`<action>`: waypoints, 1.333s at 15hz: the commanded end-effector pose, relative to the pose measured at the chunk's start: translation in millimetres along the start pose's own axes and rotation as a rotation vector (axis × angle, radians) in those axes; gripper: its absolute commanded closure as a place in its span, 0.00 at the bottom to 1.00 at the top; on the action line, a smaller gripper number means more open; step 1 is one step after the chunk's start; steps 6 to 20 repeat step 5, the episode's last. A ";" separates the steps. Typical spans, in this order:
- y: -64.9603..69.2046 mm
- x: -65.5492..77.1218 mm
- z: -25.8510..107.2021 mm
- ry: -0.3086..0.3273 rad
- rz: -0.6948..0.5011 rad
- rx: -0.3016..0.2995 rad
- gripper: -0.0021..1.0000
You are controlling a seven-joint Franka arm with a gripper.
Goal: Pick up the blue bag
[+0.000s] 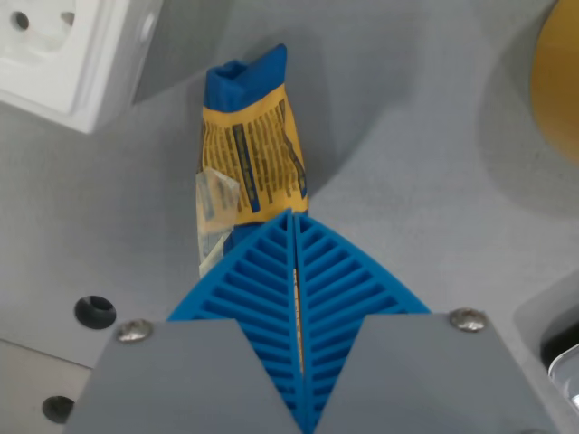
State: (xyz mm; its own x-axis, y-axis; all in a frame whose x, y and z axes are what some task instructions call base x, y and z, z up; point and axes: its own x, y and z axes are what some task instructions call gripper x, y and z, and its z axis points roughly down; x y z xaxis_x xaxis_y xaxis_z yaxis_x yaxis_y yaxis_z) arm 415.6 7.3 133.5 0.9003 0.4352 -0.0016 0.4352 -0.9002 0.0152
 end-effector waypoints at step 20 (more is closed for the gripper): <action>-0.3 -9.8 -35.0 0.001 -0.014 -0.042 1.00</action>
